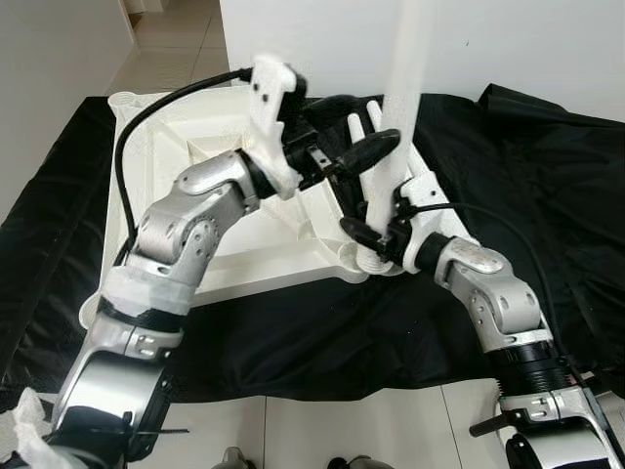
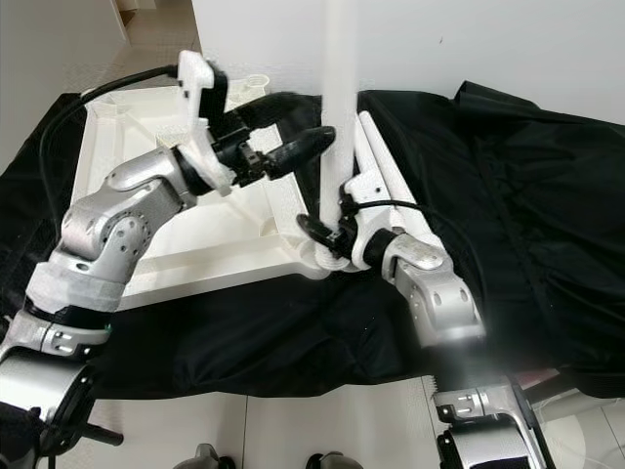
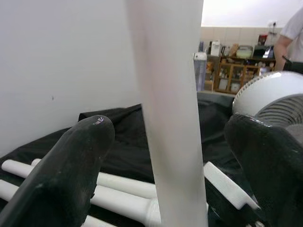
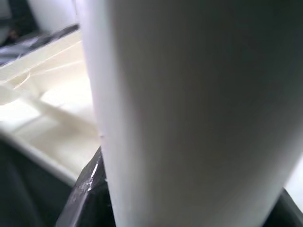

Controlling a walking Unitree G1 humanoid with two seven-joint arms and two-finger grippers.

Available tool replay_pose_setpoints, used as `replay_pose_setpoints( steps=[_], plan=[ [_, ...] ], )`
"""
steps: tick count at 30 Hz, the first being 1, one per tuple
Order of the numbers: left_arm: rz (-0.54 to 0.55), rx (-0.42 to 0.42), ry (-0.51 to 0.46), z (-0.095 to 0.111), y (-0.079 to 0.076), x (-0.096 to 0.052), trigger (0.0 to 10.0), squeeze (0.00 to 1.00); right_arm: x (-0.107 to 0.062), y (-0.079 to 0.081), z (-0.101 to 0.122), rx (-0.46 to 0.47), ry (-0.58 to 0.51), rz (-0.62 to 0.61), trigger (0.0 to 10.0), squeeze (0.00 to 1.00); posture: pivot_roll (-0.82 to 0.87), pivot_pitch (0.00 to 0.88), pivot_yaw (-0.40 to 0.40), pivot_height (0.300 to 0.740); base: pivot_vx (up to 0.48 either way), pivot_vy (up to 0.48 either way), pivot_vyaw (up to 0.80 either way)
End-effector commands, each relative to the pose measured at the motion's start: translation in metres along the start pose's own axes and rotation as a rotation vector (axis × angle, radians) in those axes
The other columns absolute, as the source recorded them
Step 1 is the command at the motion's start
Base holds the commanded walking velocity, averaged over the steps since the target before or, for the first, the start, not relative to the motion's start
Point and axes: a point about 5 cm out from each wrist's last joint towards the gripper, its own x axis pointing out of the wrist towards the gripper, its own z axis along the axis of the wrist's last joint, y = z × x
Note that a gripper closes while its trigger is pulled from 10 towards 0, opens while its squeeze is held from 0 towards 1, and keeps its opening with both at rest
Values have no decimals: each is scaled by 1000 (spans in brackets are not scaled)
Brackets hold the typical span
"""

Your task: Building children table

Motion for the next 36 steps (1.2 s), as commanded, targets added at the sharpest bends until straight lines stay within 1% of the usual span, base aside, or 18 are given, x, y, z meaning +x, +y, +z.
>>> replay_pose_setpoints(
  steps=[1, 6, 9, 10, 11, 12, 14, 16, 17, 18, 19, 20, 21, 23, 24, 26, 33, 36],
  plan=[
    [-198, 28, 23, 1, -9, 4, 10000, 0, 2, 3, 11, -30, -4, 61, 10000, 0, -46, 60, 14, 740, 0, 0, 0],
    [-207, 28, 42, 4, -6, 7, 10000, 0, 1, 7, 11, -59, 23, 124, 10000, 0, -43, 61, 15, 740, 0, 0, 0],
    [-225, 0, 46, 10, -2, 9, 10000, 0, -2, 11, 10, -86, 54, 192, 10000, 0, -39, 65, 12, 740, 0, 0, 0],
    [-225, 0, 46, 10, -2, 9, 10000, 0, -2, 11, 10, -86, 54, 192, 10000, 0, -39, 65, 12, 740, 0, 0, 0],
    [-240, -72, 14, 19, 1, 10, 10000, 0, -4, 13, 8, -104, 80, 236, 10000, 0, -38, 68, 12, 740, 0, 0, 0],
    [-249, -107, -1, 23, 2, 11, 10000, 0, -5, 13, 8, -110, 88, 251, 10000, 0, -38, 68, 12, 740, 0, 0, 0],
    [-249, -107, -1, 23, 2, 11, 10000, 0, -5, 13, 8, -110, 88, 251, 10000, 0, -38, 68, 12, 740, 0, 0, 0],
    [-256, -129, -11, 25, 3, 11, 10000, 0, -5, 14, 8, -114, 93, 259, 10000, 0, -38, 68, 12, 740, 0, 0, 0],
    [-284, -170, -27, 30, 5, 11, 10000, 0, -5, 13, 9, -115, 91, 260, 10000, 0, -39, 71, 13, 740, 0, 0, 0],
    [-307, -200, -33, 33, 7, 10, 8824, 0, -5, 11, 10, -116, 89, 257, 10000, 0, -39, 71, 13, 740, 0, 0, 0],
    [-307, -200, -33, 33, 7, 10, 8824, 0, -5, 11, 10, -116, 89, 257, 10000, 0, -39, 71, 13, 740, 0, 0, 0],
    [-335, -244, -51, 37, 9, 8, 0, 0, -5, 9, 11, -118, 85, 251, 10000, 0, -40, 73, 17, 740, 0, 0, 0],
    [-335, -244, -51, 37, 9, 8, 0, 0, -5, 9, 11, -118, 85, 251, 10000, 0, -40, 73, 17, 740, 0, 0, 0],
    [-367, -293, -85, 44, 9, 7, 0, 0, -5, 7, 13, -113, 75, 236, 10000, 0, -40, 73, 17, 740, 0, 0, 0],
    [-376, -303, -91, 46, 9, 7, 0, 43, -5, 6, 14, -112, 73, 232, 10000, 0, -40, 73, 17, 740, 0, 0, 0],
    [-387, -303, -86, 47, 7, 8, 0, 0, -6, 6, 13, -110, 73, 230, 10000, 0, -41, 75, 19, 740, 0, 0, 0],
    [-388, -316, -84, 47, 7, 9, 0, 0, -5, 5, 12, -108, 75, 217, 10000, 0, -42, 73, 20, 740, 0, 0, 0],
    [-372, -307, -77, 47, 8, 10, 0, 0, -2, 2, 12, -99, 69, 177, 10000, 0, -42, 73, 20, 740, 0, 0, 0]
  ],
)
